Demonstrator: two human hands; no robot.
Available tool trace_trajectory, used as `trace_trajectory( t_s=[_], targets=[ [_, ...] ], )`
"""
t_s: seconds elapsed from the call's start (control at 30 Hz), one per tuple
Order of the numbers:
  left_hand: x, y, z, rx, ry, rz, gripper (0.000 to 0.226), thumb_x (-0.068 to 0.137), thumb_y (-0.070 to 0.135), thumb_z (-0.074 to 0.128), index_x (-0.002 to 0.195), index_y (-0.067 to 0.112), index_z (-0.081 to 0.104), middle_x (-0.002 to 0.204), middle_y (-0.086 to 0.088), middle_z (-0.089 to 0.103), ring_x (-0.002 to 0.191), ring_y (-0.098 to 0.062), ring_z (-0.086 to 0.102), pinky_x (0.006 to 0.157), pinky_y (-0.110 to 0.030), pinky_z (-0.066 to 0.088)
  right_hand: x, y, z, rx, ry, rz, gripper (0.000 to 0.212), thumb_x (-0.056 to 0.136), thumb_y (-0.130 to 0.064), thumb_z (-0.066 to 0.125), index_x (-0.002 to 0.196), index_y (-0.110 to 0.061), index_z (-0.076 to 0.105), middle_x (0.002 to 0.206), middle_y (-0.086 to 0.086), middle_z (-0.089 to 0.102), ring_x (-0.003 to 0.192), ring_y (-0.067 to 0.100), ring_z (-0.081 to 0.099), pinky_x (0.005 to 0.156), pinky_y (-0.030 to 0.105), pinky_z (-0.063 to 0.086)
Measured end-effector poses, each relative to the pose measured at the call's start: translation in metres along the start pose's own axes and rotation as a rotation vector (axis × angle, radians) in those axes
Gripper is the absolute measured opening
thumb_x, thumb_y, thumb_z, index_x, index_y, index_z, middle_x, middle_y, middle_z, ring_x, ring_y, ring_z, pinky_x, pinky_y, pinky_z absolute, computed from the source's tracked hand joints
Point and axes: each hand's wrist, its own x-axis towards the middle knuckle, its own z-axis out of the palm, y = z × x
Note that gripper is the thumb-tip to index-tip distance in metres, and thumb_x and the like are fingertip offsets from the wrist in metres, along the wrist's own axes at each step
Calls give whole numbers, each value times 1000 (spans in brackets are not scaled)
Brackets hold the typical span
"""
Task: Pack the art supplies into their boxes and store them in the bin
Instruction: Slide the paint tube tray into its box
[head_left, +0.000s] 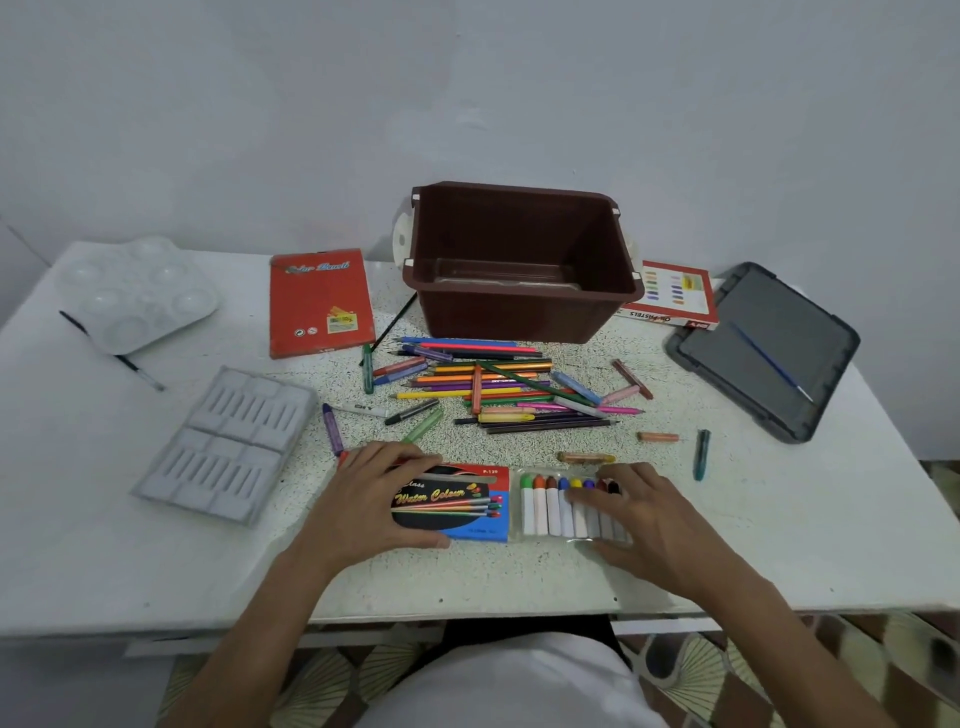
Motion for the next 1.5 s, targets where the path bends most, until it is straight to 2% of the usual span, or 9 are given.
trace_trajectory(
  t_s=[0.1,0.33,0.5,0.83,0.93,1.17,1.27,1.37,1.5],
  targets=[
    [1,0,1,-10,9,5,96,64,93,51,137,31,55,127,14,53,118,-6,42,99,-28,29,2,-2,4,-9,-26,-31,61,76,-55,73,131,-39,55,115,1,60,100,23,56,78,38,54],
    [0,0,0,-19,23,13,94,64,91,56,136,30,56,126,14,55,116,-6,45,97,-28,33,9,-1,2,-34,-18,-54,58,77,-56,67,131,-39,54,120,3,59,102,26,57,80,41,54],
    [0,1,-1,-37,27,21,93,63,89,59,135,31,56,127,14,56,116,-6,47,98,-29,36,12,-4,2,-19,-49,-24,60,80,-67,47,134,-40,50,112,0,58,98,23,55,77,38,52],
    [0,4,1,-41,35,44,91,65,88,59,136,30,55,128,14,55,116,-7,48,97,-25,31,19,-15,10,62,-20,-24,59,81,-68,50,134,-43,50,111,-2,58,102,23,54,78,39,53],
    [0,3,3,-36,40,33,91,66,89,58,136,31,55,128,14,55,116,-8,48,97,-28,34,22,-22,12,62,-2,-35,59,80,-65,51,134,-43,51,110,-3,59,100,22,55,76,38,53],
    [3,6,3,-12,40,24,90,66,90,55,135,31,55,127,14,55,115,-6,47,95,-30,34,33,-39,21,150,72,-70,55,81,-59,50,132,-37,51,127,-1,61,112,25,55,84,45,54],
    [3,7,4,-5,43,8,90,66,90,55,134,31,55,126,16,54,115,-4,45,95,-28,32,31,-36,23,214,104,-23,61,80,-64,55,130,-30,51,136,-3,58,124,22,48,96,48,50],
    [4,8,6,4,53,-2,90,66,90,55,134,31,55,127,16,54,116,-6,45,96,-30,33,24,-34,21,259,176,67,61,80,-67,60,127,-28,53,143,-1,49,131,21,41,104,42,41],
    [5,9,6,8,59,-1,90,66,90,55,134,31,55,126,15,55,115,-6,45,96,-31,34,10,-36,20,381,342,301,42,88,-43,65,127,-26,58,136,-2,50,118,19,43,88,34,46]
  ],
)
